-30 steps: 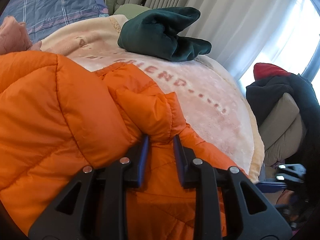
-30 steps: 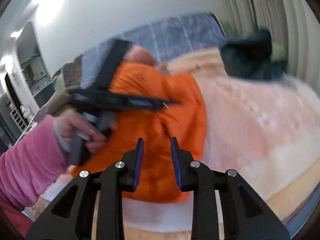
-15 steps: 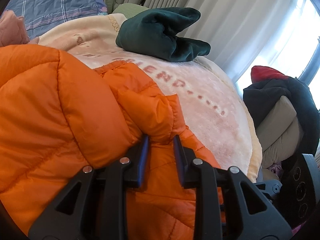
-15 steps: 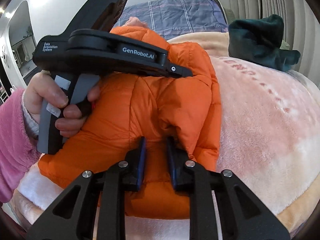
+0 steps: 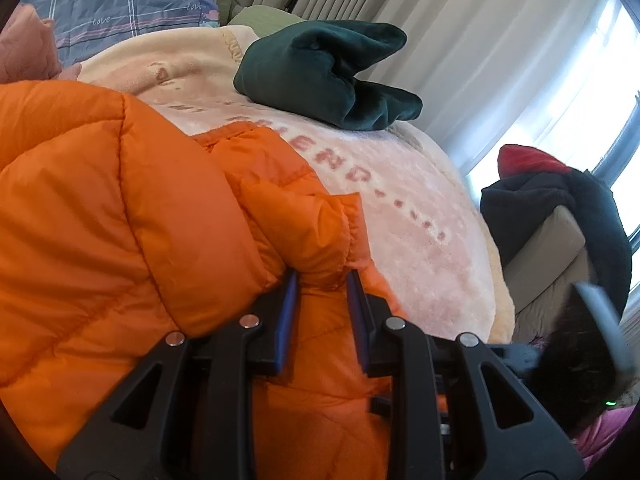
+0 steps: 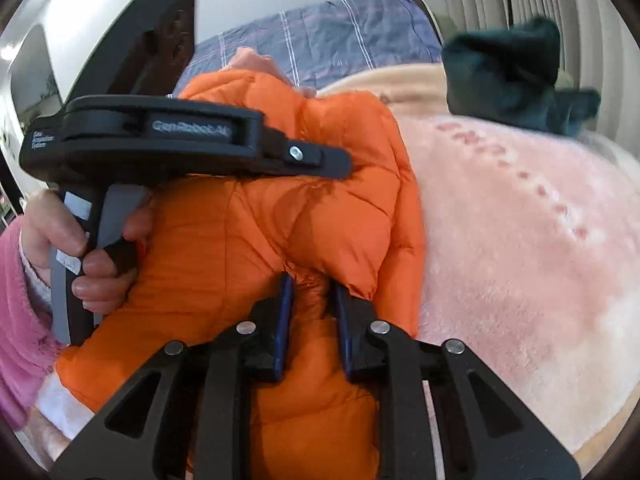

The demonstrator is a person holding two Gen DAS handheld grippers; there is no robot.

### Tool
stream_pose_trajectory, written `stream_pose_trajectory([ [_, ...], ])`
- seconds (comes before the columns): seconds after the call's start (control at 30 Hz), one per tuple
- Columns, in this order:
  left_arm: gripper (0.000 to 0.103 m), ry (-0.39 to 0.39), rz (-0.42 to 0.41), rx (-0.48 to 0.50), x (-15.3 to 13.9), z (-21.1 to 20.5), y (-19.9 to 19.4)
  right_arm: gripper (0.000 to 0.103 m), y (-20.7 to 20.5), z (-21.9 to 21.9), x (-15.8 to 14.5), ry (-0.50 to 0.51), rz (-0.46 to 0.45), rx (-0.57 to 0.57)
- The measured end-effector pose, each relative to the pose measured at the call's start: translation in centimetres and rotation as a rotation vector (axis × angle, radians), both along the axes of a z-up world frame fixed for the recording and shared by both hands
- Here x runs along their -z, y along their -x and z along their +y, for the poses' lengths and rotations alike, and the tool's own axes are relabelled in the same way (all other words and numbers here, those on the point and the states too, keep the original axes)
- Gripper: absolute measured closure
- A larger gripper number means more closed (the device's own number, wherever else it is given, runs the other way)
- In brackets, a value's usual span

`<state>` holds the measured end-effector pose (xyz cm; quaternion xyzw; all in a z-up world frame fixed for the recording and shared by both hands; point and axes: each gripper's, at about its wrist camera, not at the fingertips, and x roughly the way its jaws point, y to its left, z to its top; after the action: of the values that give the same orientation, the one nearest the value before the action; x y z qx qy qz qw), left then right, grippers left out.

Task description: Fold large clothes

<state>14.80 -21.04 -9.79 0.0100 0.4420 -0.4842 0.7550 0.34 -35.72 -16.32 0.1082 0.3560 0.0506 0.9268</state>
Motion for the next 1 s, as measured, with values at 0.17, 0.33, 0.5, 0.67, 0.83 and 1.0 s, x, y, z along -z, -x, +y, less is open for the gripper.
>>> stream_pose_trajectory([
  [0.17, 0.087, 0.018, -0.082, -0.077, -2.7, 1.9, -0.7, 0.083, 0.0, 0.9, -0.2, 0.062, 0.003, 0.0],
  [0.33, 0.088, 0.031, -0.185, -0.264, -5.5, 8.9, -3.1, 0.083, 0.0, 0.4, -0.2, 0.027, 0.003, -0.004],
  [0.5, 0.101, -0.004, -0.045, -0.399, -1.6, 13.1, -7.0, 0.083, -0.3, 0.3, -0.1, 0.021, -0.002, -0.018],
  [0.67, 0.1, -0.122, -0.098, -0.391, 1.7, 10.7, -7.5, 0.083, 0.0, 0.7, -0.2, 0.032, -0.008, -0.006],
  [0.83, 0.1, -0.172, -0.116, -0.375, 2.2, 10.4, -7.7, 0.082, 0.4, 0.9, -0.3, 0.027, -0.021, 0.014],
  [1.0, 0.101, -0.118, -0.096, -0.388, 2.5, 11.4, -7.5, 0.079, 1.2, 2.6, -0.8, 0.126, -0.057, 0.038],
])
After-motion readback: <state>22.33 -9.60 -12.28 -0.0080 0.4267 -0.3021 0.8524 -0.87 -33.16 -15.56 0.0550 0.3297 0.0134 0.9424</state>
